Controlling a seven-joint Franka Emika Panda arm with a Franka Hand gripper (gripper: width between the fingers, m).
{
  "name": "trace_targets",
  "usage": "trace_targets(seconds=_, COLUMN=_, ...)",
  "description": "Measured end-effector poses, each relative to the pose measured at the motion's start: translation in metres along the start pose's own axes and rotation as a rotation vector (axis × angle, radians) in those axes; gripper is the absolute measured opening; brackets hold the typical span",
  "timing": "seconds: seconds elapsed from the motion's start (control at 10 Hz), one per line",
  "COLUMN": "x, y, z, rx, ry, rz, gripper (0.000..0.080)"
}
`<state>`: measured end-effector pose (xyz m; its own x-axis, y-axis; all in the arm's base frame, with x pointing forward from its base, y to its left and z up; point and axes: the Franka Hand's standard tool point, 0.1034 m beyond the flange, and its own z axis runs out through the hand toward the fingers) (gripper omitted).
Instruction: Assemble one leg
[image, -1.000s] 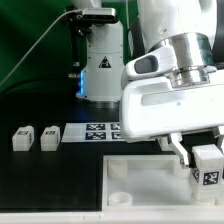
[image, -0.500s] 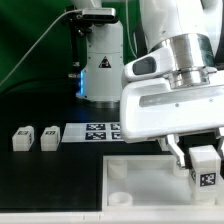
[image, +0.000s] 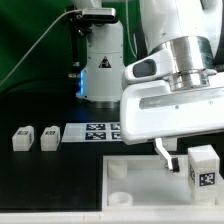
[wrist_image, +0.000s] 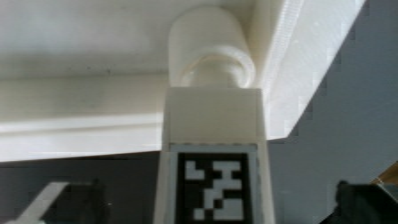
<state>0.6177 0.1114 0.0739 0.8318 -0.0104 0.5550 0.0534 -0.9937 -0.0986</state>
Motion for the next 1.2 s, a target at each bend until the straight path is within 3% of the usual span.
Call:
trace_targets(seconds=0.6, x=0.0, y=0.0, z=0.0, rx=0.001, ry=-0.006, rz=0.0, gripper=0.0649)
trace_targets(seconds=0.9, x=0.028, y=0.007, z=-0.024, rx=0.007, ry=-0.087, rz=0.007, gripper=0.0649)
trace_targets(seconds=1.0, x=0.023, y=0.008, z=-0.021, rx=0.014, ry=-0.156, rz=0.01, gripper=0.0649)
trace_targets(seconds=1.2, x=0.028, y=0.008, z=-0.024, rx=0.049, ry=-0.398, rz=0.033, gripper=0.0649)
